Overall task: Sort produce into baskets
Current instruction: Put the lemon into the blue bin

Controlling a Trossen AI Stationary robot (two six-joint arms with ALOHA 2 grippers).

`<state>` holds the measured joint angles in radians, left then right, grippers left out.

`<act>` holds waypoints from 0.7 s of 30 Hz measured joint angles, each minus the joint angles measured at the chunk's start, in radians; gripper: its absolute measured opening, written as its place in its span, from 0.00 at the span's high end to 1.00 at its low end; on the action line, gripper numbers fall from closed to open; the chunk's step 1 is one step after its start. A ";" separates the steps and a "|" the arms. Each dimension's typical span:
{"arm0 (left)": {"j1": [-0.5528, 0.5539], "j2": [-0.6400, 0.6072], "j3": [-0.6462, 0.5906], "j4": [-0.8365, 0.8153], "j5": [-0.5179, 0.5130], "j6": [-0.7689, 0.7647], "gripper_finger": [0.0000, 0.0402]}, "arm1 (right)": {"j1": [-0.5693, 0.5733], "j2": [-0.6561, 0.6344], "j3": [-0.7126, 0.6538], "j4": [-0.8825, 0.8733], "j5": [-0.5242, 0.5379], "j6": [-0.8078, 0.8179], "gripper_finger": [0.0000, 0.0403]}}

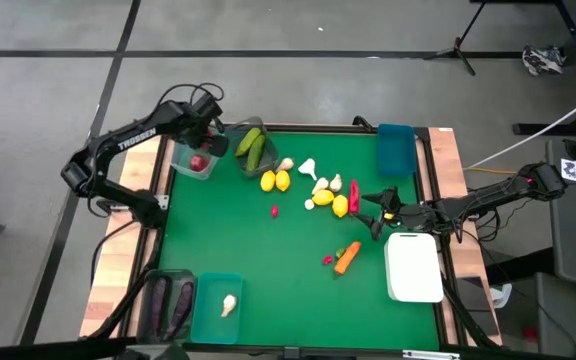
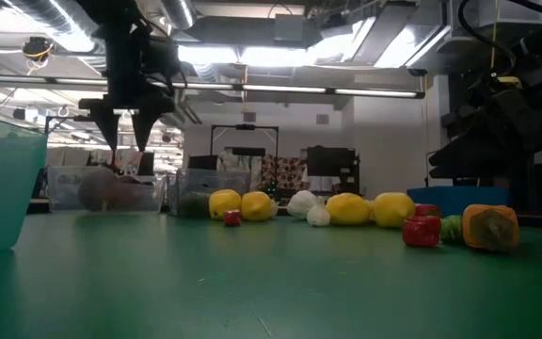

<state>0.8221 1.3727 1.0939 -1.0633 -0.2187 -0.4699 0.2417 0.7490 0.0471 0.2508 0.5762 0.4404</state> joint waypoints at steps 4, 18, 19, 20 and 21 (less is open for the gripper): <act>-0.030 0.001 -0.001 -0.008 0.055 -0.069 0.19 | 0.000 0.000 0.000 -0.001 0.000 0.000 0.16; -0.487 -0.101 -0.001 0.388 0.332 -0.286 0.19 | 0.000 0.000 0.000 -0.030 0.000 0.000 0.16; -0.535 -0.105 -0.001 0.429 0.299 -0.287 0.19 | 0.000 0.000 0.000 -0.031 0.000 0.000 0.16; -0.578 -0.104 -0.001 0.468 0.271 -0.271 0.19 | 0.000 0.000 0.000 -0.031 0.000 0.000 0.16; -0.616 -0.104 -0.001 0.492 0.239 -0.242 0.19 | 0.000 0.000 0.000 -0.031 0.000 0.000 0.16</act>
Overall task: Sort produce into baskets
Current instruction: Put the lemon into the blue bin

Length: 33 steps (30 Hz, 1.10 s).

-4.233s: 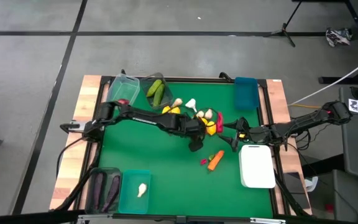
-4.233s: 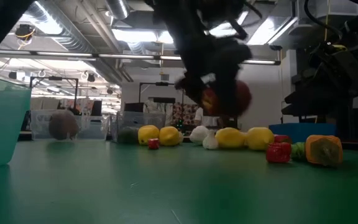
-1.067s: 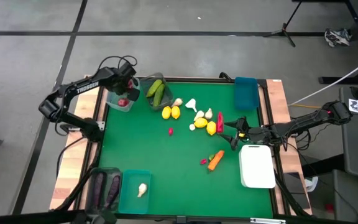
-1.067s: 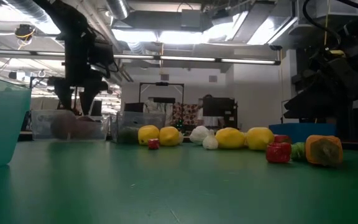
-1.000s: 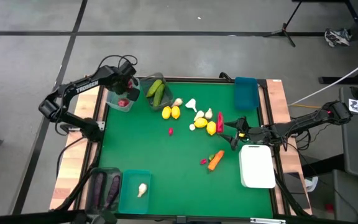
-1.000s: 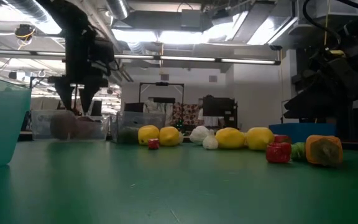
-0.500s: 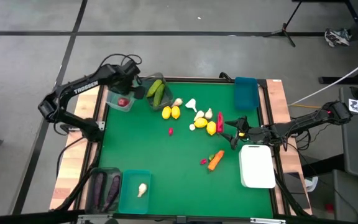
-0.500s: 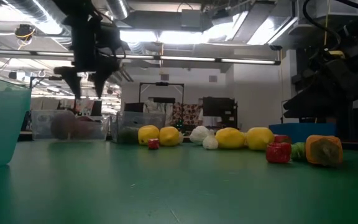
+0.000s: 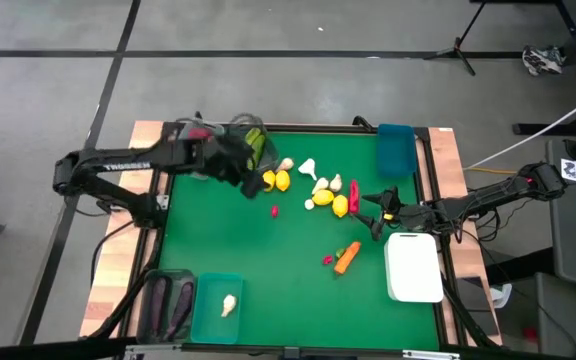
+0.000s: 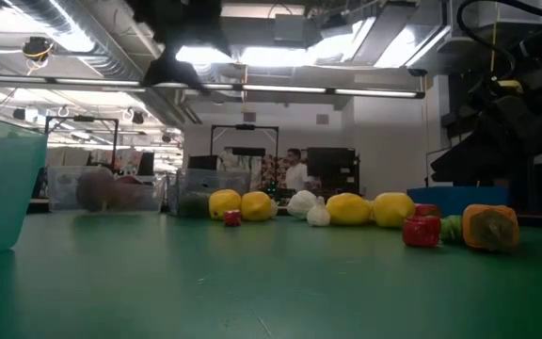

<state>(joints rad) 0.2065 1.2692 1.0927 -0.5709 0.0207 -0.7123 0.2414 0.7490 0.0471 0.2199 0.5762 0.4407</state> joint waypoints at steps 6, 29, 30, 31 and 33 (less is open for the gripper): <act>-0.182 0.063 -0.001 0.109 -0.257 0.094 0.19 | 0.000 0.000 0.000 -0.001 0.000 0.003 0.16; -0.246 0.577 -0.002 0.789 -0.598 0.263 0.19 | 0.000 0.000 0.000 0.004 0.103 0.030 0.16; -0.241 0.577 -0.002 0.829 -0.587 0.292 0.19 | 0.000 0.000 0.000 0.008 0.116 0.030 0.16; -0.235 0.577 -0.002 0.861 -0.560 0.330 0.19 | 0.000 0.000 0.000 0.013 0.125 0.029 0.16; -0.226 0.577 -0.002 0.902 -0.510 0.407 0.19 | 0.000 0.000 0.000 0.017 0.132 0.027 0.16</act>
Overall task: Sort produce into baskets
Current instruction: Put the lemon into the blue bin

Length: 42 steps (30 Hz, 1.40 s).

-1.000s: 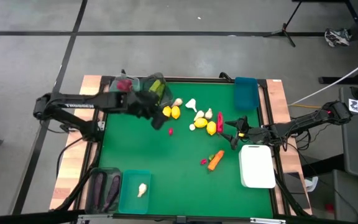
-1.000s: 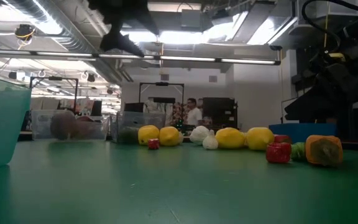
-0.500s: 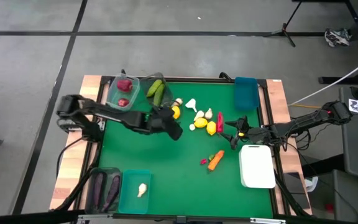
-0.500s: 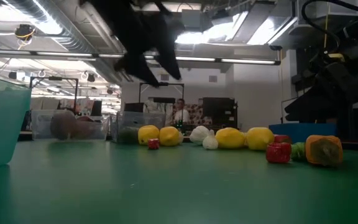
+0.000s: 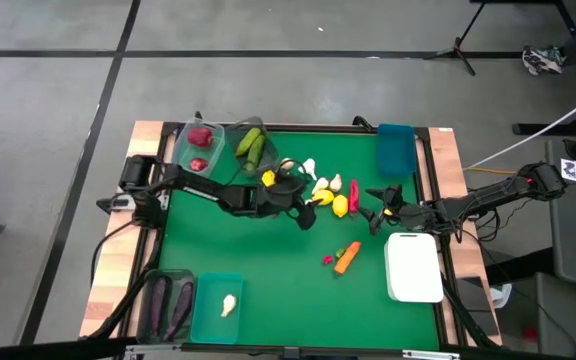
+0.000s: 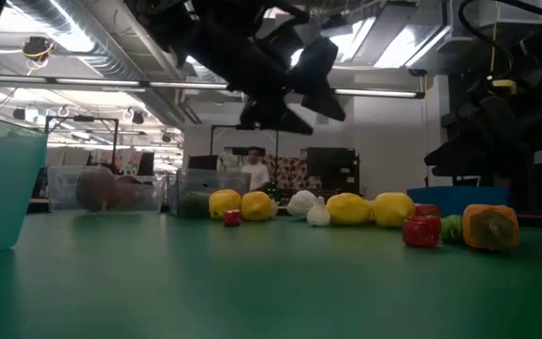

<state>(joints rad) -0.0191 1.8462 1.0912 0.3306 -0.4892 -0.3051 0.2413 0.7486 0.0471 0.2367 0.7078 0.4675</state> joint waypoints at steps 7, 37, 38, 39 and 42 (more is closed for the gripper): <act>0.069 0.017 0.000 0.009 0.057 0.046 0.19 | 0.000 0.000 0.000 0.000 -0.002 0.000 0.16; 0.132 0.341 0.204 -0.094 0.155 0.151 0.19 | 0.000 0.000 0.000 -0.009 -0.020 -0.001 0.16; 0.132 0.341 0.203 -0.096 0.156 0.151 0.19 | 0.000 0.000 0.000 -0.009 -0.020 -0.001 0.16; 0.131 0.341 0.204 -0.095 0.156 0.150 0.20 | 0.000 0.000 0.000 -0.008 -0.019 -0.001 0.16; 0.136 0.341 0.204 -0.098 0.160 0.128 0.23 | 0.000 0.000 0.000 -0.007 -0.020 -0.001 0.16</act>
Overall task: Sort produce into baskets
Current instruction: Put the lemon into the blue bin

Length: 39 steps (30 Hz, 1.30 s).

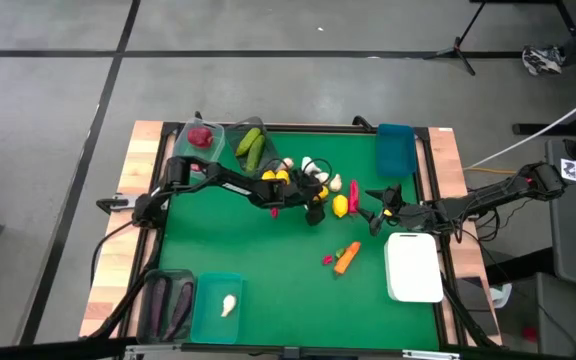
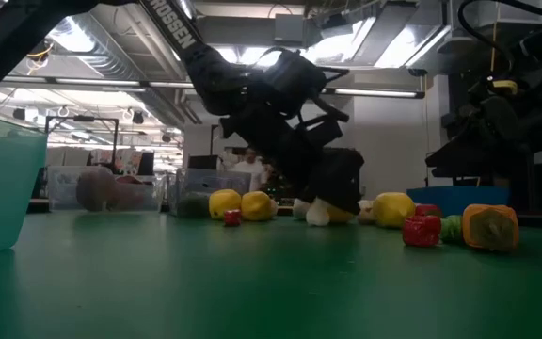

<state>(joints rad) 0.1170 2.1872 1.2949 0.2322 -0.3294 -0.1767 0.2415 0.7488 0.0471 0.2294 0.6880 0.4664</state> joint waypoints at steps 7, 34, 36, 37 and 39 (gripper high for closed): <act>0.019 0.000 0.000 -0.071 -0.005 -0.086 0.41 | 0.000 0.000 0.000 0.000 0.000 0.000 0.16; -0.110 -0.008 0.260 -0.204 0.009 -0.027 0.52 | 0.000 0.000 0.000 -0.017 0.434 0.097 0.16; -0.131 -0.008 0.290 -0.224 0.010 -0.015 0.52 | 0.000 0.000 0.000 -0.011 0.536 0.112 0.16; -0.141 -0.008 0.304 -0.228 0.010 -0.002 0.52 | 0.000 -0.001 0.001 0.002 0.585 0.113 0.16; -0.157 -0.008 0.327 -0.222 0.011 0.026 0.51 | -0.004 -0.015 0.022 0.004 0.658 0.102 0.16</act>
<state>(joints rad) -0.0401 2.1792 1.6216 0.0106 -0.3187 -0.1510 0.2375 0.7338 0.0689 0.2338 1.3460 0.5681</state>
